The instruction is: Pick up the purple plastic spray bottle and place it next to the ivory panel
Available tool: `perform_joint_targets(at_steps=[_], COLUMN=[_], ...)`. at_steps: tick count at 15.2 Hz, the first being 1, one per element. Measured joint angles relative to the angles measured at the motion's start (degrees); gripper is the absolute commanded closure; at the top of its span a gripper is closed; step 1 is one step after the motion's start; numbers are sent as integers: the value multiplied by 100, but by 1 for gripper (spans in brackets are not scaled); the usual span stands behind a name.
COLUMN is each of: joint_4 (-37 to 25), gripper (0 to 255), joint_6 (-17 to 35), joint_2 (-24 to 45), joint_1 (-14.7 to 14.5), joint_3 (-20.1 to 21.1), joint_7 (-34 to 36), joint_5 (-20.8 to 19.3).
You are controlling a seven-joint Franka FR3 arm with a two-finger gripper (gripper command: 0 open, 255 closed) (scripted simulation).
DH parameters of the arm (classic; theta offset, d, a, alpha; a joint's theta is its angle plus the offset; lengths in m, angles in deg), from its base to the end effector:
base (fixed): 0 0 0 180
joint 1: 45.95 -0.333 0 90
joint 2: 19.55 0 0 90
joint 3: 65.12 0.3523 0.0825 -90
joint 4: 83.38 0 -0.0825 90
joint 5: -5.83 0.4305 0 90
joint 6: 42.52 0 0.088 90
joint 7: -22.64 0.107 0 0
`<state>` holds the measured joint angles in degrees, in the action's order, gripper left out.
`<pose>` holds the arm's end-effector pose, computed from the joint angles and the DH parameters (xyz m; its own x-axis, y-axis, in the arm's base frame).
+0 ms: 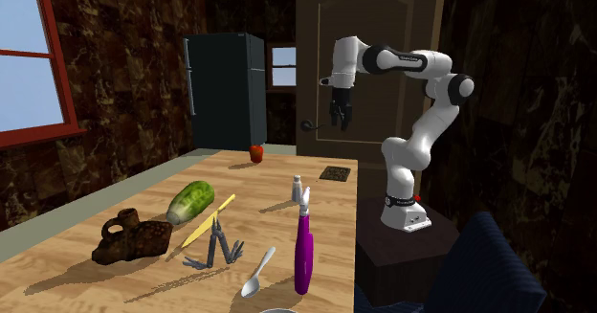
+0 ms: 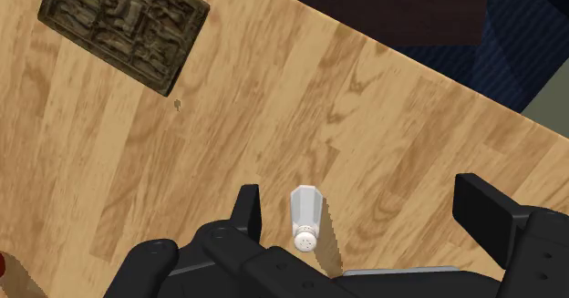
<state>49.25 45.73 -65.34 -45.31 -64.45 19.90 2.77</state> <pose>0.3209 -0.0043 0.6393 0.9988 0.0433 0.0217 0.0418 -0.9972 0.0628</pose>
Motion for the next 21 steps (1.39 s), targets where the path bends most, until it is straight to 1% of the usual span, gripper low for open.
perform_joint_targets(at_steps=[1, 3, 6, 11, 12, 13, 21], joint_4=[0, 115, 308, 521, 481, 584, 457], gripper=[0, 0, 0, 0, 0, 0, 0], joint_6=[0, 280, 877, 2002, 2198, 2438, 3931], joint_2=[0, 91, 305, 883, 1048, 1122, 2228], joint_1=[0, -80, -277, -645, -730, -804, -1480], joint_3=[0, -26, -49, -86, -74, -86, -89], joint_7=[0, -113, -354, -839, -925, -1042, -1995], joint_5=[0, 49, 189, 457, 524, 585, 1187])
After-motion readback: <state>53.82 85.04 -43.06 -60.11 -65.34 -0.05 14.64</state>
